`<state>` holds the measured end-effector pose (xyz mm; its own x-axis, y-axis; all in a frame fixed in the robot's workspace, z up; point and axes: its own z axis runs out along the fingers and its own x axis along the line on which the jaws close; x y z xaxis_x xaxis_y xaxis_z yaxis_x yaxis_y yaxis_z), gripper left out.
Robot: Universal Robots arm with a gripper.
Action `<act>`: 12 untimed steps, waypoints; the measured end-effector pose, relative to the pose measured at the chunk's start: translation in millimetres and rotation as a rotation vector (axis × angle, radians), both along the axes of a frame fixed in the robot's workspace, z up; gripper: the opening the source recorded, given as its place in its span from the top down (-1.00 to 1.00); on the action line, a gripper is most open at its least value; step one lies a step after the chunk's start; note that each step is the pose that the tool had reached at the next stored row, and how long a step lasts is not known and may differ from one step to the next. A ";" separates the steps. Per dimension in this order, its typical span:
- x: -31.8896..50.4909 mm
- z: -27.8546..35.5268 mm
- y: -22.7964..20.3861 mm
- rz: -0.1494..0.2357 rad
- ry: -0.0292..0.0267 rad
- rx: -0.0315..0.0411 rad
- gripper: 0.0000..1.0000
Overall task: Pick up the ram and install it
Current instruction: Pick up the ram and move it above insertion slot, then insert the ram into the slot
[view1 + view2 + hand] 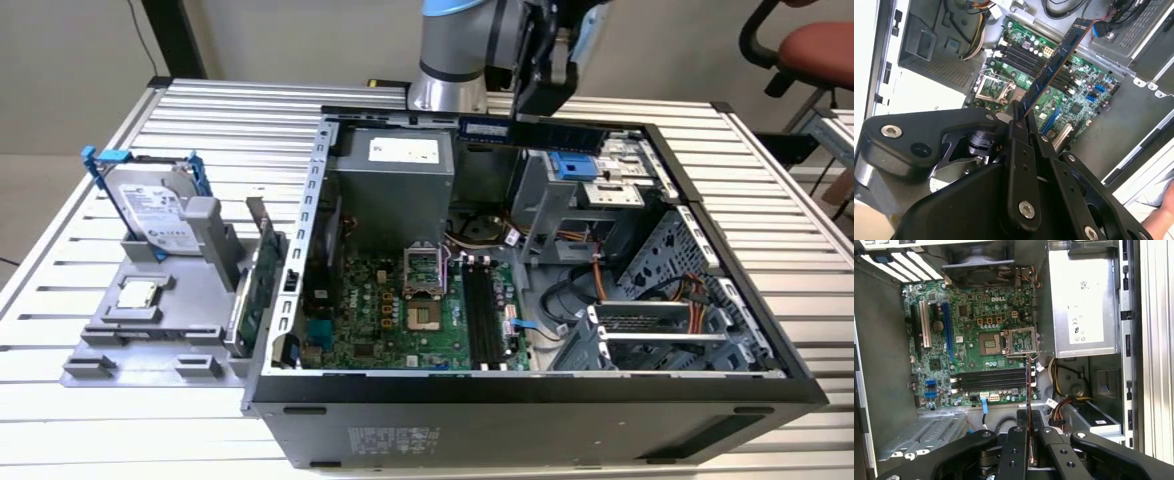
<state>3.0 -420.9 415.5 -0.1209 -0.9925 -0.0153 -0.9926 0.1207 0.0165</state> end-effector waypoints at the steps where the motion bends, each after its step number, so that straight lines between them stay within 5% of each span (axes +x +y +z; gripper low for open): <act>1: 0.0 0.0 0.0 -0.007 0.0000 0.0000 1.00; 12: 0.0 0.0 0.0 -0.103 0.0000 0.0000 1.00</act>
